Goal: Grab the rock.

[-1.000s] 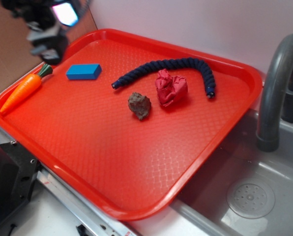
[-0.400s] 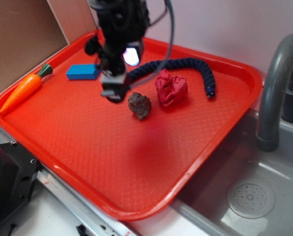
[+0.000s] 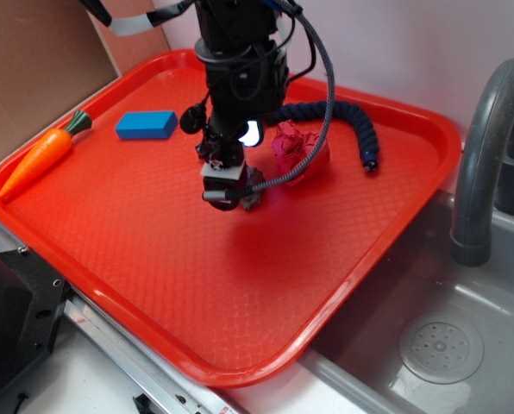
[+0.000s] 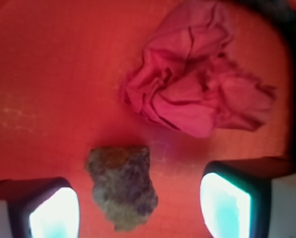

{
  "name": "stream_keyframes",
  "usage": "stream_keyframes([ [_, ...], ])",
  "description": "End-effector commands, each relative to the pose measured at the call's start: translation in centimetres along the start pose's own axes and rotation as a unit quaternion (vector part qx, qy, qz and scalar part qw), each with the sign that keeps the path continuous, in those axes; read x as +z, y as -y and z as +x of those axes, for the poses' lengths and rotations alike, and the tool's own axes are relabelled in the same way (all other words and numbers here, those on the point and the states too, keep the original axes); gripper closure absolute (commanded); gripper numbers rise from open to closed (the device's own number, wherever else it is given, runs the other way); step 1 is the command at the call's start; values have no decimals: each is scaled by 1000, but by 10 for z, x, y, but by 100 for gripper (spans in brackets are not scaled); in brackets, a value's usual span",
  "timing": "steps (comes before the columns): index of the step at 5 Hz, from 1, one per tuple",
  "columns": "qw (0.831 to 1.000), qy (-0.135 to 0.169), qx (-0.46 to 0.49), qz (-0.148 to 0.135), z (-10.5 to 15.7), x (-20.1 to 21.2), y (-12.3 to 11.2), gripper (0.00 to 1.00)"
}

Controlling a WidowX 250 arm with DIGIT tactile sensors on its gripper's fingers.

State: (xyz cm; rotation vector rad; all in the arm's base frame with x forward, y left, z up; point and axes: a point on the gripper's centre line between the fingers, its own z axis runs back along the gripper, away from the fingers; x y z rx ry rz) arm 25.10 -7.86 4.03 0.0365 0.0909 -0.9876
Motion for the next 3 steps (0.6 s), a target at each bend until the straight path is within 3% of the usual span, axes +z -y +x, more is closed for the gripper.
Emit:
stream_keyframes([
  [1, 999, 17, -37, -33, 2, -13, 10, 0],
  [2, 999, 20, -36, -30, 3, -14, 11, 100],
  [3, 999, 16, -27, -23, 3, -15, 10, 100],
])
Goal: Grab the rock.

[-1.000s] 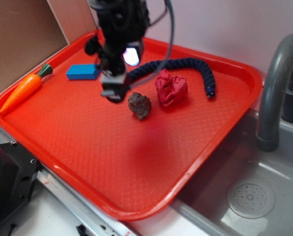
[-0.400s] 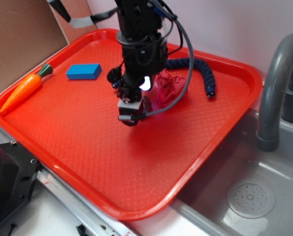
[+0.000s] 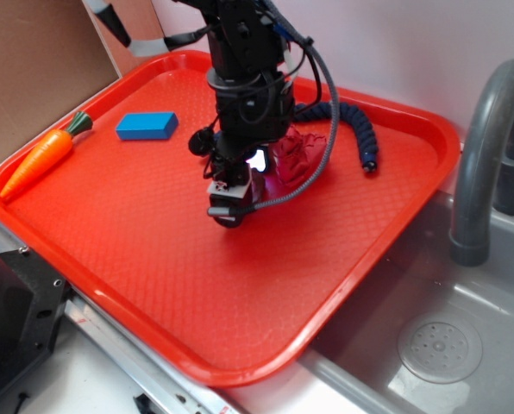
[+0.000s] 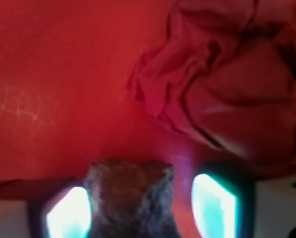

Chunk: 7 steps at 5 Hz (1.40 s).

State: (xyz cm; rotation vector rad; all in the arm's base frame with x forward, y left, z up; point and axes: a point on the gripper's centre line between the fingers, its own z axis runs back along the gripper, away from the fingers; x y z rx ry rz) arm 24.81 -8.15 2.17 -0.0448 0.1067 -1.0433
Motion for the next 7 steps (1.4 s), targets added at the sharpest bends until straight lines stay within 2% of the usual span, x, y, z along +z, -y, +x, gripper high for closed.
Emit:
stream_keyframes([
  [1, 1000, -15, 6, 20, 2, -1, 7, 100],
  [2, 990, -44, 134, 24, -10, 29, 5, 100],
  [3, 968, 10, 252, 15, -27, 77, 11, 100],
  [4, 929, 42, 368, -1, -53, 125, 23, 100],
  [5, 909, 75, 410, -22, -76, 166, 38, 100],
  [6, 905, 72, 420, 1, -77, 175, 44, 100],
  [7, 925, 52, 376, 17, -69, 168, 49, 100],
])
